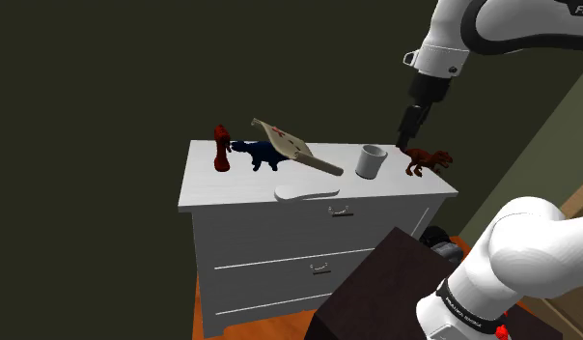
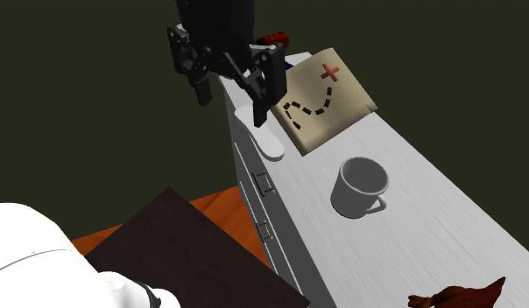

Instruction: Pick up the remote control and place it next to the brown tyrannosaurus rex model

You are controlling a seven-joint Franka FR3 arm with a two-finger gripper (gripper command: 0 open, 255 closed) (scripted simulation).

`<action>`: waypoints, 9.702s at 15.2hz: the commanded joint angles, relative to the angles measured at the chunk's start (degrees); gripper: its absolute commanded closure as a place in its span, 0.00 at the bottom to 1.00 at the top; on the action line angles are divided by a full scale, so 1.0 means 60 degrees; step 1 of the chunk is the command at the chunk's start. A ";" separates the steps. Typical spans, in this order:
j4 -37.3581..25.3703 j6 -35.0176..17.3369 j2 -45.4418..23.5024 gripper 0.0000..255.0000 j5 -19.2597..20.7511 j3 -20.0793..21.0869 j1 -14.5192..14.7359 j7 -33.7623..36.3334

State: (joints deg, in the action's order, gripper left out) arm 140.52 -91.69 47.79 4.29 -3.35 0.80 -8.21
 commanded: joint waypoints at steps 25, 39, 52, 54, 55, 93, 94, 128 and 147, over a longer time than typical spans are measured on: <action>-0.0717 -0.6276 -0.6897 0.00 -0.0710 -0.1198 0.3021 -0.7781; -0.0368 -0.7164 -0.7446 0.00 -0.0850 -0.1207 0.3035 -0.7884; -0.0511 -0.6759 -0.7179 1.00 -0.0779 -0.1200 0.3029 -0.7826; -0.0617 -0.6489 -0.7012 1.00 -0.0738 -0.1193 0.3026 -0.7792; -0.0673 -0.6355 -0.6932 1.00 -0.0720 -0.1189 0.3024 -0.7776; -0.3863 -0.1761 -0.5504 1.00 -0.0379 -0.1472 0.2742 -0.8207; -0.3884 -0.1752 -0.5513 1.00 -0.0341 -0.1620 0.2647 -0.8439; -0.9119 -0.1043 -1.0726 1.00 -0.2396 -0.5448 -0.0960 -1.6107; -0.7051 -0.3351 -1.1041 1.00 -0.2669 -0.5306 -0.0867 -1.6330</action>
State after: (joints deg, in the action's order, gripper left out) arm 97.29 -110.89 -18.52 -11.70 -35.23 -4.53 -106.18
